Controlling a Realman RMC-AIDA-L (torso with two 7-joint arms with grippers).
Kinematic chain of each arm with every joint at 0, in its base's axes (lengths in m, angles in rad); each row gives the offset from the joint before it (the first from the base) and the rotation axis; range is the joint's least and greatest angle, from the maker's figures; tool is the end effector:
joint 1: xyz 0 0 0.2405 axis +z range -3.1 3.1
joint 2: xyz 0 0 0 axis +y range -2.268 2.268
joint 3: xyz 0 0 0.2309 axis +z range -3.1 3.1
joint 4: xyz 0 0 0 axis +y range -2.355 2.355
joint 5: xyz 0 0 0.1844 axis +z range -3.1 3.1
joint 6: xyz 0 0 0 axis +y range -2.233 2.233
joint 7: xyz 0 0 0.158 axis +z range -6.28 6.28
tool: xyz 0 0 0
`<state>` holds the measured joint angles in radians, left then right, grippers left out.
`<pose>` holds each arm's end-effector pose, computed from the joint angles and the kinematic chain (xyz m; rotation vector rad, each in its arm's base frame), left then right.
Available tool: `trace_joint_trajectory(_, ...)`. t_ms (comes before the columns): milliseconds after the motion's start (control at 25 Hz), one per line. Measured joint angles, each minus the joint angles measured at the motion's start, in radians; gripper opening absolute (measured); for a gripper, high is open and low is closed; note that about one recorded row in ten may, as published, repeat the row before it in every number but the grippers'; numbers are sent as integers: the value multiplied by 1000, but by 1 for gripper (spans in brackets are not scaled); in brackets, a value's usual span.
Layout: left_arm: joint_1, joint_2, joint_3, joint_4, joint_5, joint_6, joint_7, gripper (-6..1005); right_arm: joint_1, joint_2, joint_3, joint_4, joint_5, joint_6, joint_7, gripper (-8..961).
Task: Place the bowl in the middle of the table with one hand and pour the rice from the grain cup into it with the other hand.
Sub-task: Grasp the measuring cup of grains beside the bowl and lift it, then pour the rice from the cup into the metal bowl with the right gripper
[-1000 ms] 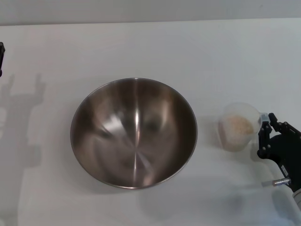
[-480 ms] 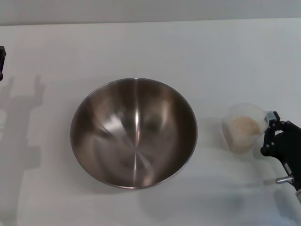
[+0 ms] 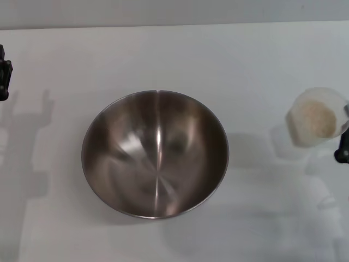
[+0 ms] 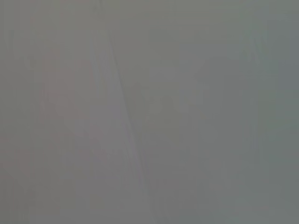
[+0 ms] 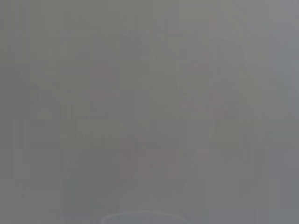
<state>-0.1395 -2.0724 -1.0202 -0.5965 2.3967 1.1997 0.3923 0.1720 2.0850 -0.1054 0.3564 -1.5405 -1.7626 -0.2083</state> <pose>-0.2717 0.2848 0.0338 -1.4104 -0.2464 -0.5321 0.2663 0.1975 -0.0020 -1.5259 0.2608 0.7901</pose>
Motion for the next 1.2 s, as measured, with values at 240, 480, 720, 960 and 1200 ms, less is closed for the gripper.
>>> trace_joint_trajectory(240, -10, 0, 9, 55, 0, 9, -178, 733, 65, -2, 1, -2, -8, -59, -147, 17)
trace_joint_trajectory(480, -12, 0, 5, 89, -2, 34, -226, 735, 175, -2, 1, -2, -10, -25, -289, 21)
trace_joint_trajectory(720, -9, 0, 8, 93, -2, 40, -228, 735, 250, 0, -9, 10, -55, 49, -445, 25)
trace_joint_trajectory(960, -17, -1, 9, 96, -1, 35, -228, 734, 306, 1, -3, 30, -106, 147, -556, 29)
trace_joint_trajectory(1200, -23, -1, 11, 101, -1, 33, -229, 734, 363, 0, 0, 52, -144, 215, -697, 34)
